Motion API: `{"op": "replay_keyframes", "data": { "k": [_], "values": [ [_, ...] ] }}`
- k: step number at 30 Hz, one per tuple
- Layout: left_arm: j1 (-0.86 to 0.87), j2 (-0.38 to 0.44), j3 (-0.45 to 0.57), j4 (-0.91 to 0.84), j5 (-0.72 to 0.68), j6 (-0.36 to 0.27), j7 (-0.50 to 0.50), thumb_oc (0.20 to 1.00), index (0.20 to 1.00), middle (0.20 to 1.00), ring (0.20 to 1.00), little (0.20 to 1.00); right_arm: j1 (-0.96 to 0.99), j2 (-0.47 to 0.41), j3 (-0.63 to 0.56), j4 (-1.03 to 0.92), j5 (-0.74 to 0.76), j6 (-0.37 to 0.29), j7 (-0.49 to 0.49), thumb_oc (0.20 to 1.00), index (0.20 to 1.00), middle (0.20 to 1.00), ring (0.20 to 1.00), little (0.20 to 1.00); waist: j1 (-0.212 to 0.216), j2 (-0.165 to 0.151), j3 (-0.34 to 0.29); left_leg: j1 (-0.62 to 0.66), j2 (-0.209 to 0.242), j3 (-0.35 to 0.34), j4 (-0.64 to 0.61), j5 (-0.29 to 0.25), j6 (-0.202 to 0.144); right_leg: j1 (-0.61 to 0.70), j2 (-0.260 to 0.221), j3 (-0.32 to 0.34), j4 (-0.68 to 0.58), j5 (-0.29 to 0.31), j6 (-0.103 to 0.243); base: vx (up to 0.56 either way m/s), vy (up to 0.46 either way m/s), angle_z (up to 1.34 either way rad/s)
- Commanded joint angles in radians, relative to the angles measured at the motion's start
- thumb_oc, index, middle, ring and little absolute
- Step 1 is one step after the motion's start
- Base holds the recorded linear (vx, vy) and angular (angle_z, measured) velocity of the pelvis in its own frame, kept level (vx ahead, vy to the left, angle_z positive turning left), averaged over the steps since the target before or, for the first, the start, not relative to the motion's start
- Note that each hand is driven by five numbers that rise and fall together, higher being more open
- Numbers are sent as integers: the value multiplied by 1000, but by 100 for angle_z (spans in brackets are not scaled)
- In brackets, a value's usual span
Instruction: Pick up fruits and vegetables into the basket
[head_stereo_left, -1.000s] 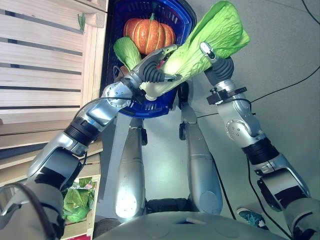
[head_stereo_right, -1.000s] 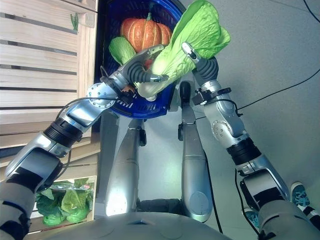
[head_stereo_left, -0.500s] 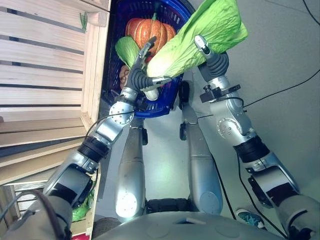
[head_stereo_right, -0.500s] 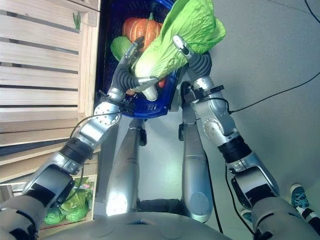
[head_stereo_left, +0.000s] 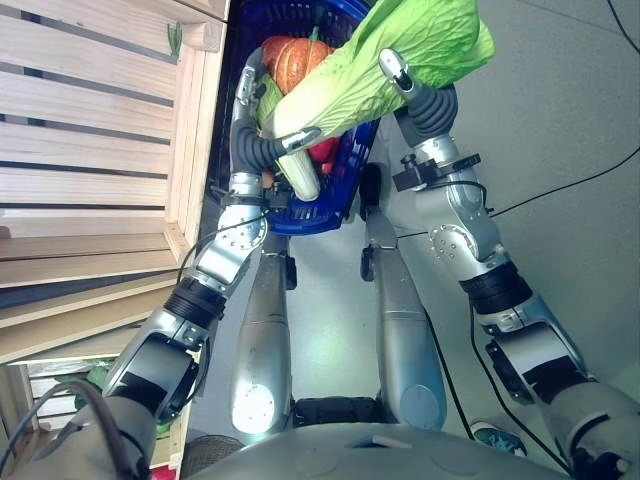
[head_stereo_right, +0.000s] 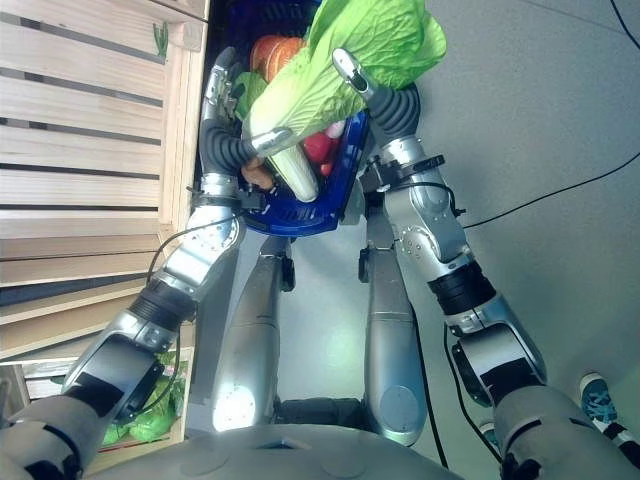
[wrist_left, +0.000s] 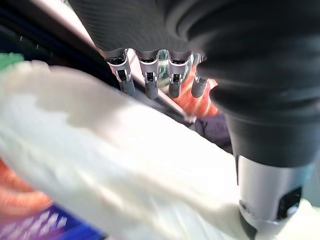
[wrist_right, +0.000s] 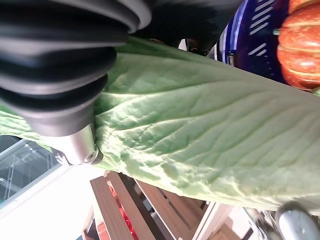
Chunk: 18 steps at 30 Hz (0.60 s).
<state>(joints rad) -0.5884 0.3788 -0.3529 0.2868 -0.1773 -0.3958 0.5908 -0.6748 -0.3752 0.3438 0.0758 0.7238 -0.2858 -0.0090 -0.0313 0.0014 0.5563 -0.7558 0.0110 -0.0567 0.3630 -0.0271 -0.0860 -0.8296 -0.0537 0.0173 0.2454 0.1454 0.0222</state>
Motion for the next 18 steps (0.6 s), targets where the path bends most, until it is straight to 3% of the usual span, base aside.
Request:
{"op": "replay_keyframes", "data": {
  "k": [1,13,18],
  "values": [
    [-21,82,194,60,-45,-33,122,1000,1000,1000,1000,1000,70,-31,-17,-103,-60,-34,13,200,200,200,200,200,-6,12,-36,4,-63,38,-117,86,39,48,65,-67,92,-156,37,0,0,0],
    [-35,89,224,167,-79,-58,128,1000,1000,1000,1000,1000,7,-62,-8,-22,-160,1,-102,200,200,200,200,200,1,29,-36,-1,-65,38,-104,84,37,41,61,-71,105,-168,30,1,6,0],
    [-66,97,212,226,-71,-31,134,1000,1000,1000,1000,1000,-50,-72,14,51,-155,75,-112,200,200,200,200,200,10,31,-36,-5,-68,36,-97,83,36,37,58,-77,109,-169,29,0,0,0]
  ]
}}
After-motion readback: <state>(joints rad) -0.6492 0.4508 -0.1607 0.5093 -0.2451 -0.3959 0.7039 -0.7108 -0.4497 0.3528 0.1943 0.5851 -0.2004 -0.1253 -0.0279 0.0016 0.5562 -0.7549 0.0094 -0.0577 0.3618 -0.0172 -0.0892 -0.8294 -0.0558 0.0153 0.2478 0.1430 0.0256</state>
